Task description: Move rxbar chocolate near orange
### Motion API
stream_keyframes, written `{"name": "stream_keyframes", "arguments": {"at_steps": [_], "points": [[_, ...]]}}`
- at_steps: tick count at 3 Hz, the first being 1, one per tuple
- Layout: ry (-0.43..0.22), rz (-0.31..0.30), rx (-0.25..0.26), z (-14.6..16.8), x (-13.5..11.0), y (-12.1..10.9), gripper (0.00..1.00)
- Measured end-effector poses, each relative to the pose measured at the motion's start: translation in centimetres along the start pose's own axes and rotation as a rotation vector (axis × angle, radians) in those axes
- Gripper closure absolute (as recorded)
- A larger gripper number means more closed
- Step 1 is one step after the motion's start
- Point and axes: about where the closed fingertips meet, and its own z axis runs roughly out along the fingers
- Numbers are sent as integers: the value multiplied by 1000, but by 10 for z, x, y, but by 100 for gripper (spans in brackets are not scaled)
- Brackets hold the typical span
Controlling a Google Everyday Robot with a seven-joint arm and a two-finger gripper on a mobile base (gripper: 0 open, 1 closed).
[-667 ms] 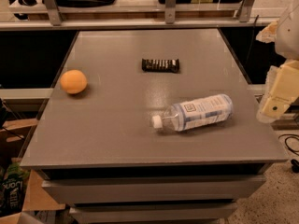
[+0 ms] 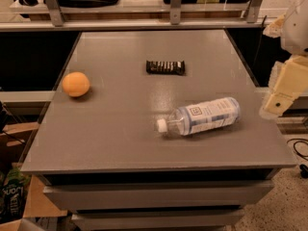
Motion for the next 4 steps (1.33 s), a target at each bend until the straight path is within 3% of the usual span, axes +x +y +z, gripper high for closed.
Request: {"name": "stream_keyframes", "arguments": {"at_steps": [1, 2, 3, 4], "points": [[-7, -12, 18, 6, -14, -27, 0], [-25, -18, 34, 21, -37, -69, 0], [-71, -24, 23, 50, -78, -114, 0], [-71, -24, 23, 50, -78, -114, 0]]}}
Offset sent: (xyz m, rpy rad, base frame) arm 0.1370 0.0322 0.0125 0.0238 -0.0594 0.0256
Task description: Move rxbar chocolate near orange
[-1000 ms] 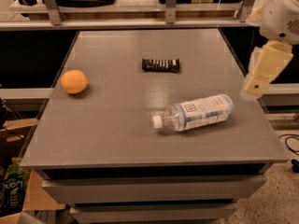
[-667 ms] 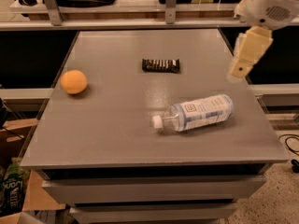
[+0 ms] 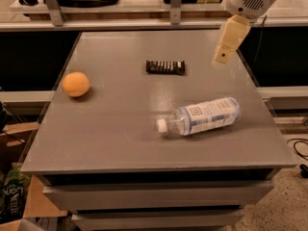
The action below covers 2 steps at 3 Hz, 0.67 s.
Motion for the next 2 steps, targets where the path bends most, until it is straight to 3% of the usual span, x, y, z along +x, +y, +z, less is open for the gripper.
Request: {"name": "stream_keyframes", "arguments": {"at_steps": [1, 2], "points": [[-15, -42, 11, 18, -24, -11, 0], [-14, -129, 0, 42, -54, -22, 0]]}}
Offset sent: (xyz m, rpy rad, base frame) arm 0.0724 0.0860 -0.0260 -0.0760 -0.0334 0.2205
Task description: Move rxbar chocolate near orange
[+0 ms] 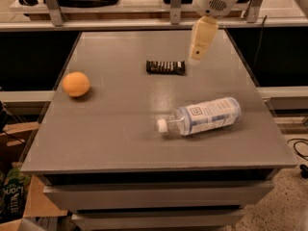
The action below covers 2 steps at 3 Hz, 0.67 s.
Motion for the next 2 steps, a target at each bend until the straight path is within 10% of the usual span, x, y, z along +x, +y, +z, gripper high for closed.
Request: {"name": "stream_keyframes", "arguments": {"at_steps": [2], "points": [[-2, -85, -59, 48, -29, -14, 0]]}}
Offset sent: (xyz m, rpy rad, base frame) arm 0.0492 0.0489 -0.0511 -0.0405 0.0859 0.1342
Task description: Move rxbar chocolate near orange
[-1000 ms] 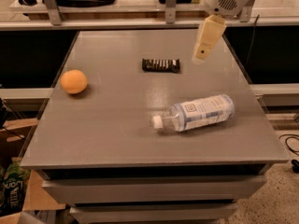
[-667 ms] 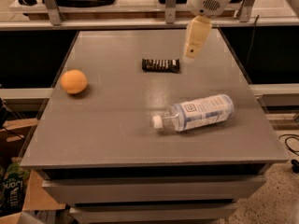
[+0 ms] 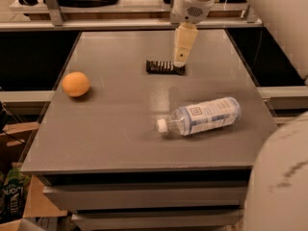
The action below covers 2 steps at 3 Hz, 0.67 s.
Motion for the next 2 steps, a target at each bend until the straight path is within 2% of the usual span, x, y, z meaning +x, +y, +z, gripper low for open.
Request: {"name": "stream_keyframes", "arguments": {"at_steps": [2], "points": [[17, 2, -87, 48, 2, -6, 0]]}}
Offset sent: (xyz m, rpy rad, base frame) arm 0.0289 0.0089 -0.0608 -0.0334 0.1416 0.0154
